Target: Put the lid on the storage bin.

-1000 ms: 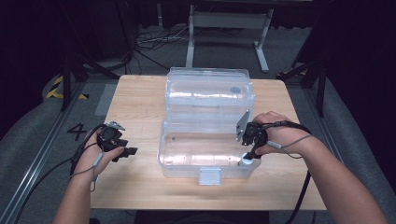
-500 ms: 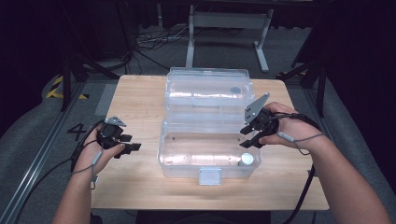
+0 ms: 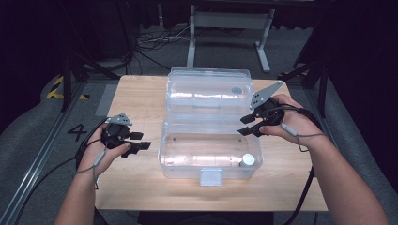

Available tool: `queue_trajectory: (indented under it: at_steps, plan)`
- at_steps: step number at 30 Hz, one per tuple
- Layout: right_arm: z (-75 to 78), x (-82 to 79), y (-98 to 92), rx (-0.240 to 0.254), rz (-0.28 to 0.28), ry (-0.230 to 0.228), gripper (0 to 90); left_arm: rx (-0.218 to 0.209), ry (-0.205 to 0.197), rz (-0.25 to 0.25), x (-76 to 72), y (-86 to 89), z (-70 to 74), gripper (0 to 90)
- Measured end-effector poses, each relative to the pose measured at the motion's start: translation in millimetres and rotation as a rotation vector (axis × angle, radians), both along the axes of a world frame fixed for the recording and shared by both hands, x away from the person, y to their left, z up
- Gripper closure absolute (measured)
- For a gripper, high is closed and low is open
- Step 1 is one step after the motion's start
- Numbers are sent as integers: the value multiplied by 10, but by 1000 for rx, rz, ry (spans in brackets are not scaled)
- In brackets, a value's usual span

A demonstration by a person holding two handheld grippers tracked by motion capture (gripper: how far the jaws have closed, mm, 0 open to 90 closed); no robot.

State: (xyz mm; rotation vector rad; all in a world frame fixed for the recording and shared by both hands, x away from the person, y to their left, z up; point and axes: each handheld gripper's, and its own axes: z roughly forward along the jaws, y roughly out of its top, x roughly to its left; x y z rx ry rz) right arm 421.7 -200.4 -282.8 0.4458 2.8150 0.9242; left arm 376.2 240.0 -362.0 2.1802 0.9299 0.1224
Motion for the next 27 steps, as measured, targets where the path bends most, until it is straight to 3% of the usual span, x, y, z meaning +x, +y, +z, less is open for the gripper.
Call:
queue_trajectory:
  at_steps: [7, 11, 21, 27]
  plan:
    - [42, 106, 20, 113, -44, -26, 560, -15, -32, -52, -20, -103, 29, 472]
    - [67, 150, 80, 143, -48, -50, 576, -21, -35, -73, -19, -139, 16, 473]
    - [42, 357, 200, 182, -87, -56, 573, -50, -54, -107, -41, -199, 41, 471]
    - [22, 481, 259, 230, -87, -58, 584, -68, -60, -123, -57, -234, 21, 470]
